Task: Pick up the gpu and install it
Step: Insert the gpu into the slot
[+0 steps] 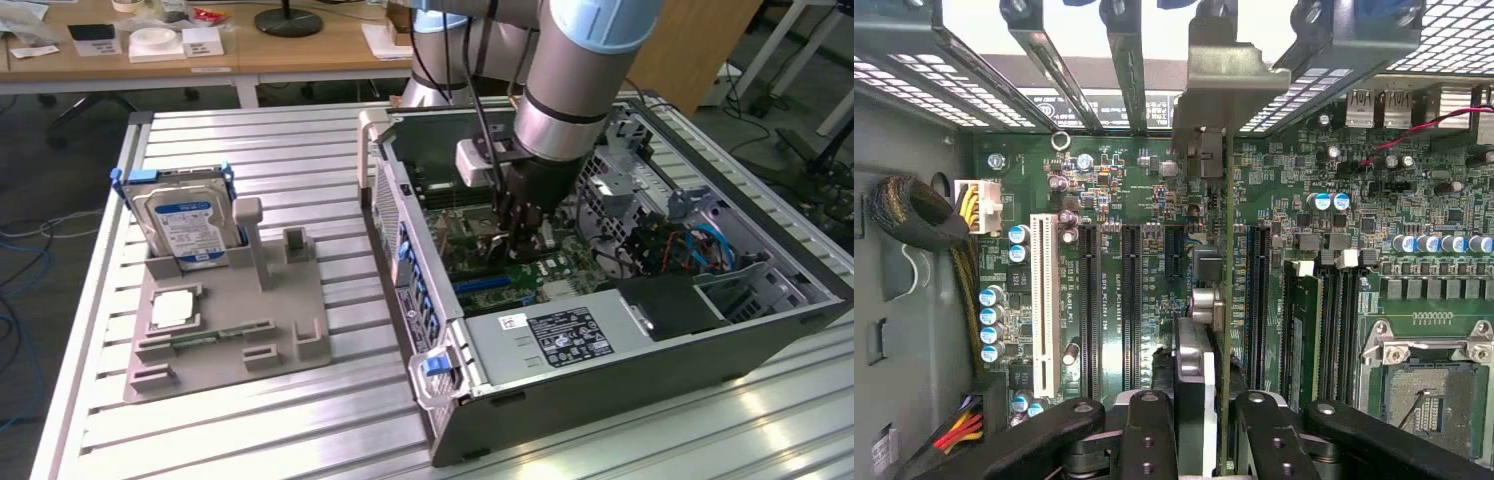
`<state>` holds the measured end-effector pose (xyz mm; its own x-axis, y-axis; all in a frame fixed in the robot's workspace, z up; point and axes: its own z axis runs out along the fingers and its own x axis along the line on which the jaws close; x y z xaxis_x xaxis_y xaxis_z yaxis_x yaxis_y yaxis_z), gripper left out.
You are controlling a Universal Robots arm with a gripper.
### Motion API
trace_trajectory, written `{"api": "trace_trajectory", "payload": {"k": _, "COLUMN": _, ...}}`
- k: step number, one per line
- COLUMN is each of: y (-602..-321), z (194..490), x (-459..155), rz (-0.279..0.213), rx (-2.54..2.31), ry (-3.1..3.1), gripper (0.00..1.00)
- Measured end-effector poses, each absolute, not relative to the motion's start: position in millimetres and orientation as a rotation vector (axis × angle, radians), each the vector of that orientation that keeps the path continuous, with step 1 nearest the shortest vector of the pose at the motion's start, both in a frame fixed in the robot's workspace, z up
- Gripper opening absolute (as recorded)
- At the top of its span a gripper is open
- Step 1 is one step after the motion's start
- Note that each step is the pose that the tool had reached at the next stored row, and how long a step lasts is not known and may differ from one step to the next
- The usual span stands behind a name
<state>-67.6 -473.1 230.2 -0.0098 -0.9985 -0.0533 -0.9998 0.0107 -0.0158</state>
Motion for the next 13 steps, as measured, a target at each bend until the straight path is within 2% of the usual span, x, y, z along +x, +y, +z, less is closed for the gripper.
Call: {"api": "trace_trajectory", "payload": {"k": 13, "y": -472.6, "z": 230.1, "x": -68.0, "rz": 0.039, "rx": -2.175, "ry": 2.198, "gripper": 0.28}}
